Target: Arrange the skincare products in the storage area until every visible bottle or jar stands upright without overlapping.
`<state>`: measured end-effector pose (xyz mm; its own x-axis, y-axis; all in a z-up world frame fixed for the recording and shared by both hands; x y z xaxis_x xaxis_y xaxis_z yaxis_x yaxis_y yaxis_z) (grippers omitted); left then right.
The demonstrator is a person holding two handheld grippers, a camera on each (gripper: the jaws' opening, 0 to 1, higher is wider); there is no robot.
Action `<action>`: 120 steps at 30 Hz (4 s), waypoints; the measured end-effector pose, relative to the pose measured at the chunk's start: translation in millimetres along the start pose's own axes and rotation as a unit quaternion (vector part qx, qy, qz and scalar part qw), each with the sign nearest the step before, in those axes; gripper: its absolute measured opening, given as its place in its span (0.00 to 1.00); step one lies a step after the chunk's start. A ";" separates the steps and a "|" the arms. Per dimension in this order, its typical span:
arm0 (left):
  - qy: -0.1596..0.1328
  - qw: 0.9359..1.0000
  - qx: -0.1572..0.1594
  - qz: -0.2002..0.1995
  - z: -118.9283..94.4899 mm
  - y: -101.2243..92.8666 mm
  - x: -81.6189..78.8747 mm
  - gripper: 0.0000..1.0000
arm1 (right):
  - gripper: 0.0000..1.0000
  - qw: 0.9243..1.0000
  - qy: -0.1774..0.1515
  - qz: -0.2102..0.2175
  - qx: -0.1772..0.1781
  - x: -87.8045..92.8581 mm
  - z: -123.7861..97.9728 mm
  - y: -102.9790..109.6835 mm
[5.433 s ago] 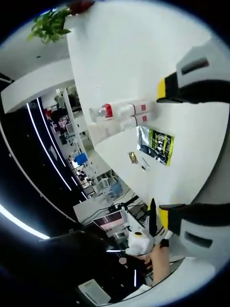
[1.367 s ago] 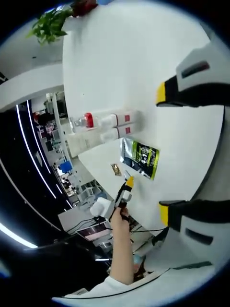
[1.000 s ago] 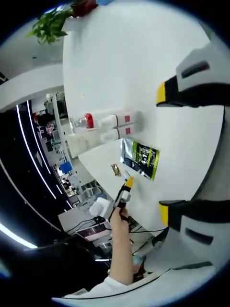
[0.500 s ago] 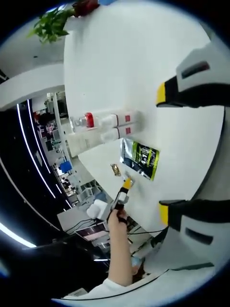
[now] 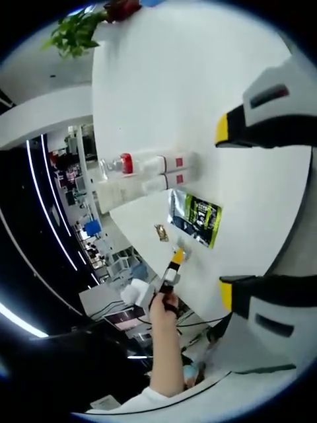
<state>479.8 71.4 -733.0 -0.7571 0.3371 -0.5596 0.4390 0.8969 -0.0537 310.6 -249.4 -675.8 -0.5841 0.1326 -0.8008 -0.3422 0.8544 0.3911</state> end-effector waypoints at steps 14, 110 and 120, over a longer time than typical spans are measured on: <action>-0.001 0.999 -0.003 -0.040 -9.8 -16.2 14.9 0.38 | 0.79 1.000 -0.007 -0.001 -0.009 -1.2 -0.7 1.4; -0.097 0.995 0.005 -0.015 -58.4 -49.7 46.5 0.74 | 0.79 0.999 -0.008 -0.036 -0.016 -0.2 -1.6 5.4; -0.121 0.992 0.034 0.015 -79.0 -52.9 57.0 0.78 | 0.78 0.999 -0.008 -0.039 -0.017 0.2 -1.4 5.6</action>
<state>375.2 65.8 -696.7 -0.6087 0.2782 -0.7430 0.4975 0.8634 -0.0843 307.5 -245.3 -673.2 -0.5440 0.0748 -0.8358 -0.4109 0.8447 0.3430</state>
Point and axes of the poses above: the point that each gripper's makers call its tool centre point, and the gripper's own axes: z roughly forward along the fingers, y roughly to its left, x roughly out of its underside, the point moved 9 cm from there along -z, roughly backward along the fingers, and after that the axes turned 7 degrees about z, right-handed, at the moved point
